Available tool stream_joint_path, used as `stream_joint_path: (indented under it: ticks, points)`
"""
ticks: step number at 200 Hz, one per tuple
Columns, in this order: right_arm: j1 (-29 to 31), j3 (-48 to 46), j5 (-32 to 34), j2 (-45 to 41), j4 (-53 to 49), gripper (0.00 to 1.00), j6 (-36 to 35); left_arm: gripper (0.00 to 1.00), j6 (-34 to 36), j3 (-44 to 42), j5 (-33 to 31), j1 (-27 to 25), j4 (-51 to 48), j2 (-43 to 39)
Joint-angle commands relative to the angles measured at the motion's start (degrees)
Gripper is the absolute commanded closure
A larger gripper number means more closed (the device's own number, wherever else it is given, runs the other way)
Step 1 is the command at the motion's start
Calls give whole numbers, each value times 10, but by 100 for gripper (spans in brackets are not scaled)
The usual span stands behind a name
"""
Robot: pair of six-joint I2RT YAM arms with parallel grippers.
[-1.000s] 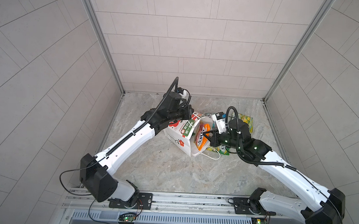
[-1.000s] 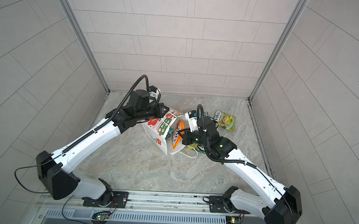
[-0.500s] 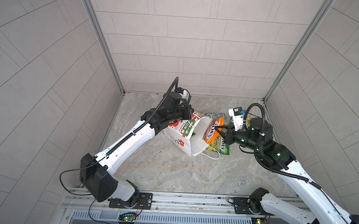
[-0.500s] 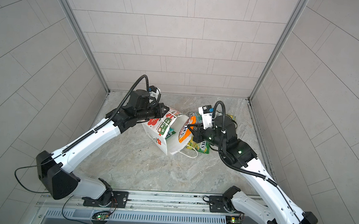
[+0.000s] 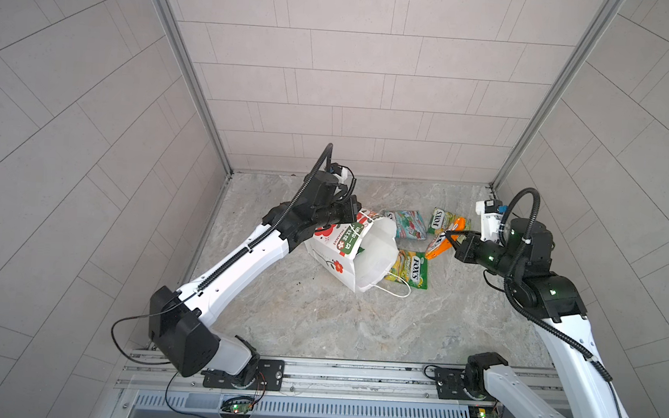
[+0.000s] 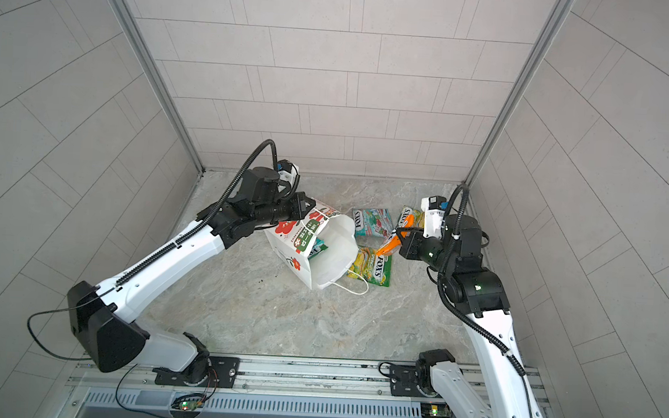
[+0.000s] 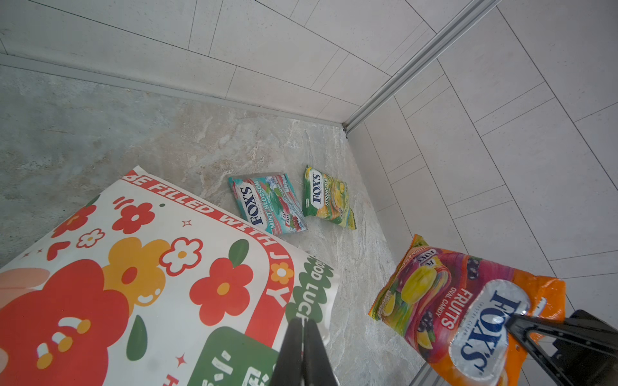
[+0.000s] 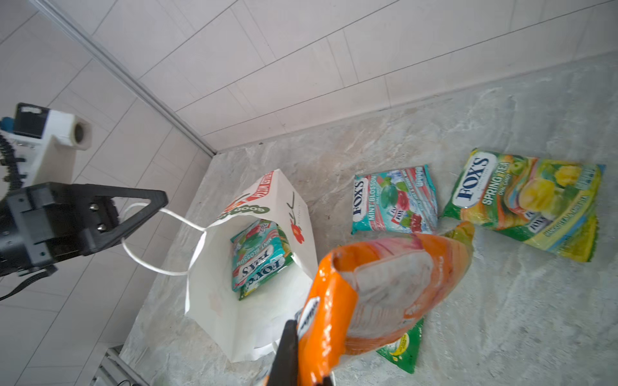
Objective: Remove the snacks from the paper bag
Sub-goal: 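Lower the orange packet onto the table and open the right gripper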
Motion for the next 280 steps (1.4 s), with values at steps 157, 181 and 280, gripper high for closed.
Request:
stream_joint_path:
  ticks: [157,181,280]
  points:
    - [-113,-40,-35,199,8,100,-127,100,6,-3,2,1,4,-25]
    - [-119,-31,-53,236,7,100,-134,100,6,-6,2,1,5,-25]
    - [-135,-20,58,279,-44,100,-180,100,11,-4,-3,1,3,-22]
